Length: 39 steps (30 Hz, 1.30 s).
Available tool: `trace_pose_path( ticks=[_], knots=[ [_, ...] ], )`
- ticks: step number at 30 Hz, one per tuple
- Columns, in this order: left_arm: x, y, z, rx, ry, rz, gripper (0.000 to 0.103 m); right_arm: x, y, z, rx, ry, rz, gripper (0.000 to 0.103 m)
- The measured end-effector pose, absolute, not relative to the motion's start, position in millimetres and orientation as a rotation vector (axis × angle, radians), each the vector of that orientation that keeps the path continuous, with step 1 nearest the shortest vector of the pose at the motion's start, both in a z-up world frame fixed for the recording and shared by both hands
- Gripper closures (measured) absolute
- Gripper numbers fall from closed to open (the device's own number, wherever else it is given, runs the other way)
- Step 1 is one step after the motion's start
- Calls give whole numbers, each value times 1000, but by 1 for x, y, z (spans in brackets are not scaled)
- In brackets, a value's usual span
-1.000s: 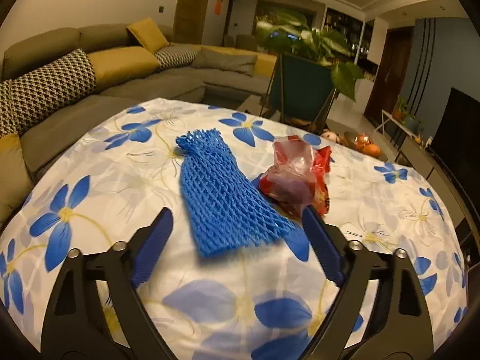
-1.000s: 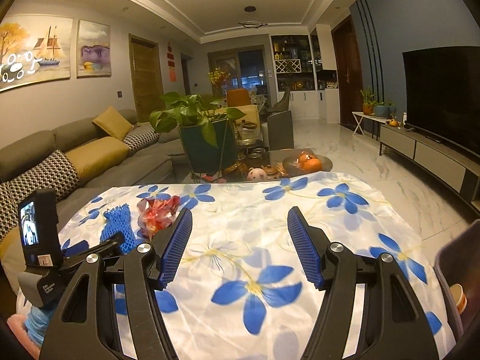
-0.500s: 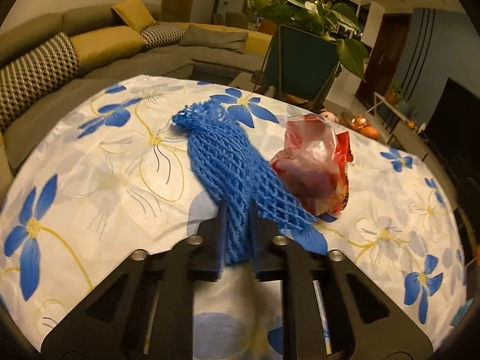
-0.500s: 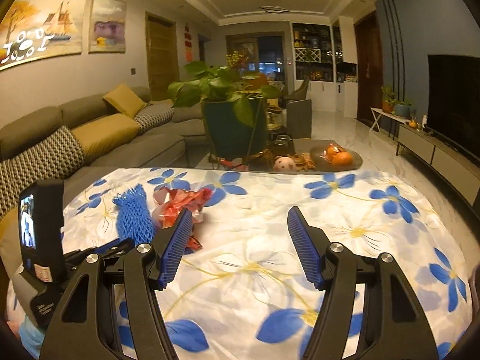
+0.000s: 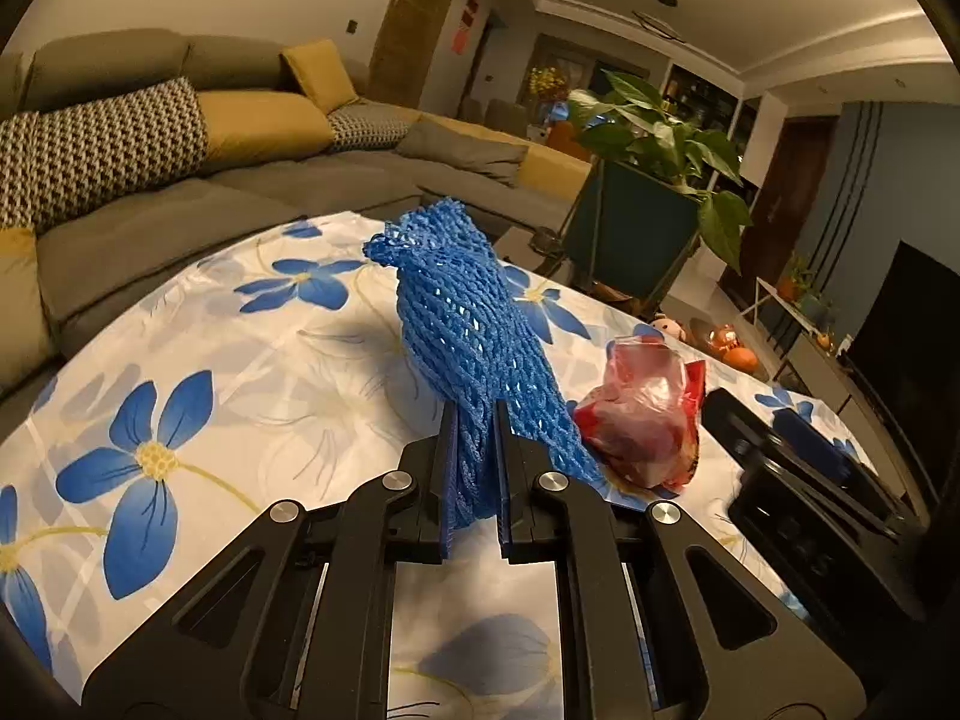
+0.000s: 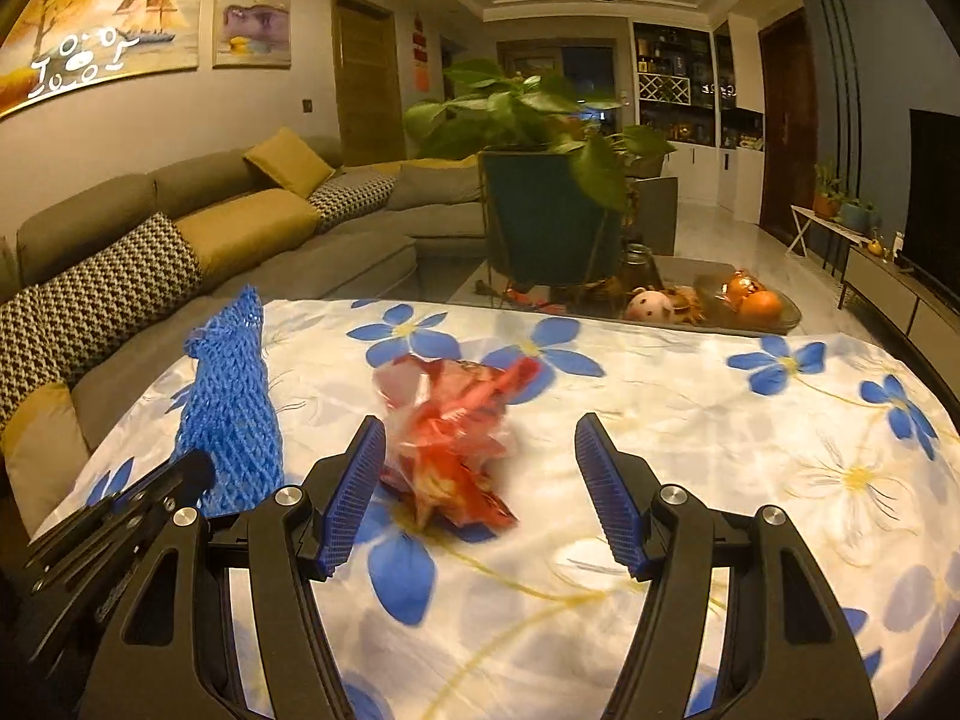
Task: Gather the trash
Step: 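Grasp the blue mesh sleeve with the left tool while the right tool grasps the red wrapper, then carry the blue mesh and red wrapper over the grey bin with both tools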
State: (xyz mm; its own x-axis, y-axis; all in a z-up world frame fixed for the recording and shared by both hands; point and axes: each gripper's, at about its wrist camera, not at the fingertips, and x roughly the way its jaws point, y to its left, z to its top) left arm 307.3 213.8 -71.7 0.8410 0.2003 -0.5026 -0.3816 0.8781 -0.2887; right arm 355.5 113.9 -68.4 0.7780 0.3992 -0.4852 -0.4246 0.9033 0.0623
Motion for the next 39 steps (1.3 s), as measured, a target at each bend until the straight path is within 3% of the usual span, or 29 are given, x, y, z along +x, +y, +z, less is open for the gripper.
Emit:
trace_pose_path(
  ticks=[6,8,12,15,39],
  knots=[
    [309,214,-75,-399,483,312,93,371,127,-82,-52,580,463,46],
    [309,212,-75,-390,480,312,93,372,130,-86,-67,599,471,53],
    [307,212,-74,-384,473,311,93,374,135,-90,-83,626,470,81],
    [307,213,-76,-387,476,310,93,372,135,-91,-89,621,472,87],
    [298,192,-71,-319,493,324,93,282,43,-61,-43,484,408,91]
  ],
)
